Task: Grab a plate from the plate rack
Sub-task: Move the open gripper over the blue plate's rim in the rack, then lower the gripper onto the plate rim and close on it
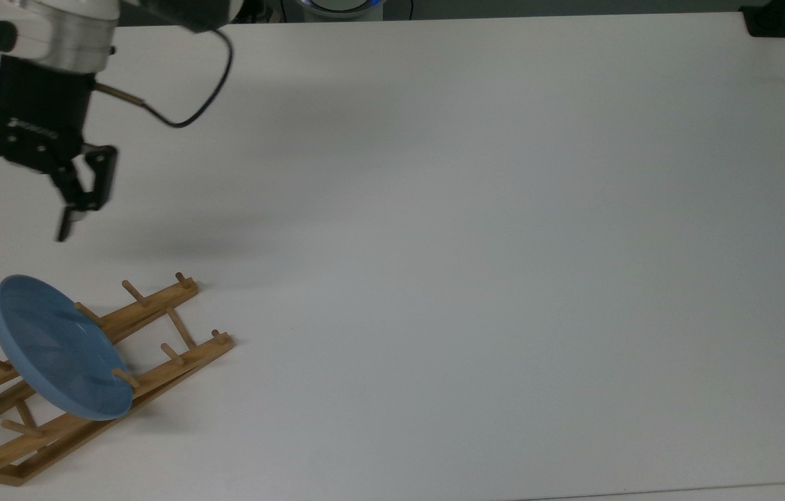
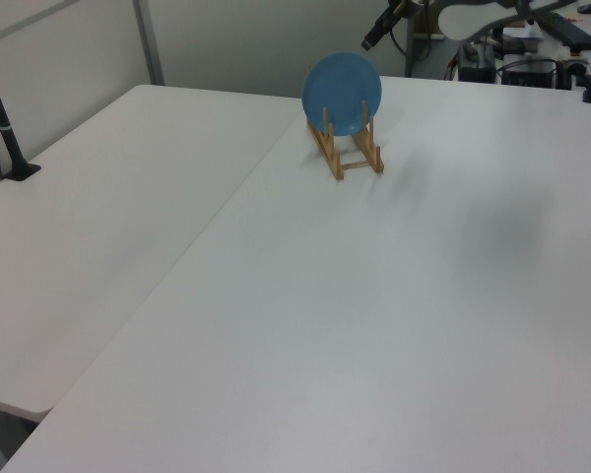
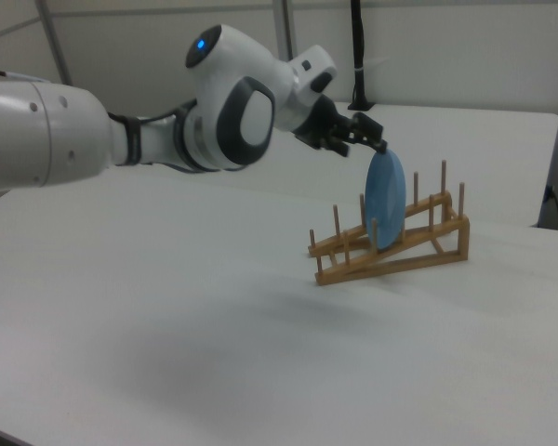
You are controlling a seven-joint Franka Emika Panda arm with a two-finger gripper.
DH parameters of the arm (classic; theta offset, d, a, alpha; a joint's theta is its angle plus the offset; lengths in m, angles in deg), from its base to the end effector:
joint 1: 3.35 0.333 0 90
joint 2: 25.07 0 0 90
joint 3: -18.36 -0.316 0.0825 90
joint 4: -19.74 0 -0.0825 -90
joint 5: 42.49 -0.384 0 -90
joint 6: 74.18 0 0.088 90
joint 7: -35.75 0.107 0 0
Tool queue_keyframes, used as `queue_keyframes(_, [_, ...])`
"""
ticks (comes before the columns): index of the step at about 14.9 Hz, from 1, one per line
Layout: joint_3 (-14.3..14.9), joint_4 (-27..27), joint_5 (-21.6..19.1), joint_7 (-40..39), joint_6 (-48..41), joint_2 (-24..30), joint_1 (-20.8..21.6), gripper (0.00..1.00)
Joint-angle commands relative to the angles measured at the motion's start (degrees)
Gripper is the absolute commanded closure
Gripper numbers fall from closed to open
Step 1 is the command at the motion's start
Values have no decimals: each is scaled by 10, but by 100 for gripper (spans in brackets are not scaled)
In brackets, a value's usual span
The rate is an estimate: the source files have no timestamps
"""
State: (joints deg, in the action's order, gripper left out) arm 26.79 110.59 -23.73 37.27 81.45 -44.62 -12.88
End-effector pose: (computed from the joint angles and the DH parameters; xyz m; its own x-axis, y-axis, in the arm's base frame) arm 0.6825 -0.1924 0.5336 0.7463 0.0800 0.6607 -0.1936 -0.9237 0.3305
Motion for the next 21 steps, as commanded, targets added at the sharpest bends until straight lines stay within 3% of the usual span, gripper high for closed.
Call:
queue_keyframes(1, [11, -11, 84, -7, 31, -24, -21, 40])
queue_keyframes(5, [11, -12, 93, -5, 60, -64, -25, 60])
queue_keyframes(13, [11, -59, 92, -2, 91, -127, -37, 68])
queue_keyframes(14, [11, -60, 91, -1, 97, -127, -40, 78])
queue_keyframes(21, [6, -64, 87, 23, 96, -116, -33, 77])
